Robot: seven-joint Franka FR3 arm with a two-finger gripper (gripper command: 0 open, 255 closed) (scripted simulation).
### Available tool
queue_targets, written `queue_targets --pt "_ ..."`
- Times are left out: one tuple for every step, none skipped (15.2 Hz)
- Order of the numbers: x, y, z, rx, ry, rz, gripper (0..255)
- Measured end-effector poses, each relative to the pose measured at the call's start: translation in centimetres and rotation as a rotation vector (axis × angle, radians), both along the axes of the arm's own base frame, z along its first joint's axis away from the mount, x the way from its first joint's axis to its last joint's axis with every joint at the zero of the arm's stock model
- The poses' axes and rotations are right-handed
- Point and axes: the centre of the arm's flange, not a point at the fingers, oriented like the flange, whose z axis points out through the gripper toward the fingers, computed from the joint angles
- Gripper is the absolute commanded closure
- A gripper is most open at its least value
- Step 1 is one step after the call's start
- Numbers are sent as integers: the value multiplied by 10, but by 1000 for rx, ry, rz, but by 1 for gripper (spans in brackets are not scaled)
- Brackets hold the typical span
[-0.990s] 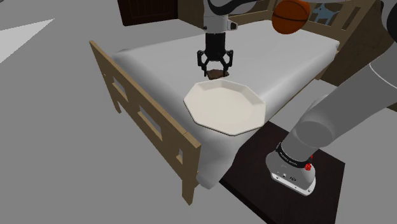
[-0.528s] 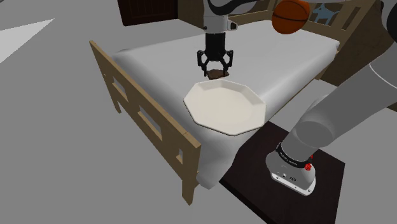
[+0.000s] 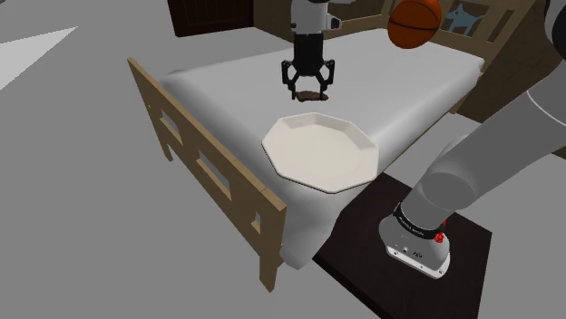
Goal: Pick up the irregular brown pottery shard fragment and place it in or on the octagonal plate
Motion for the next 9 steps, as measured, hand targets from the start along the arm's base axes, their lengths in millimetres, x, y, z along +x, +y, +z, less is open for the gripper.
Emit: queue_targets --pt "-1 0 4 0 0 0 255" --pt "-2 -1 10 0 0 0 255" --pt "-2 -1 16 0 0 0 255" --pt "-1 -1 21 0 0 0 255" --pt "-1 -1 26 0 0 0 255" --pt "-1 -1 31 0 0 0 255" --pt "-1 -2 36 0 0 0 255" --pt "-1 -1 42 0 0 0 255" --pt "0 -1 47 0 0 0 255"
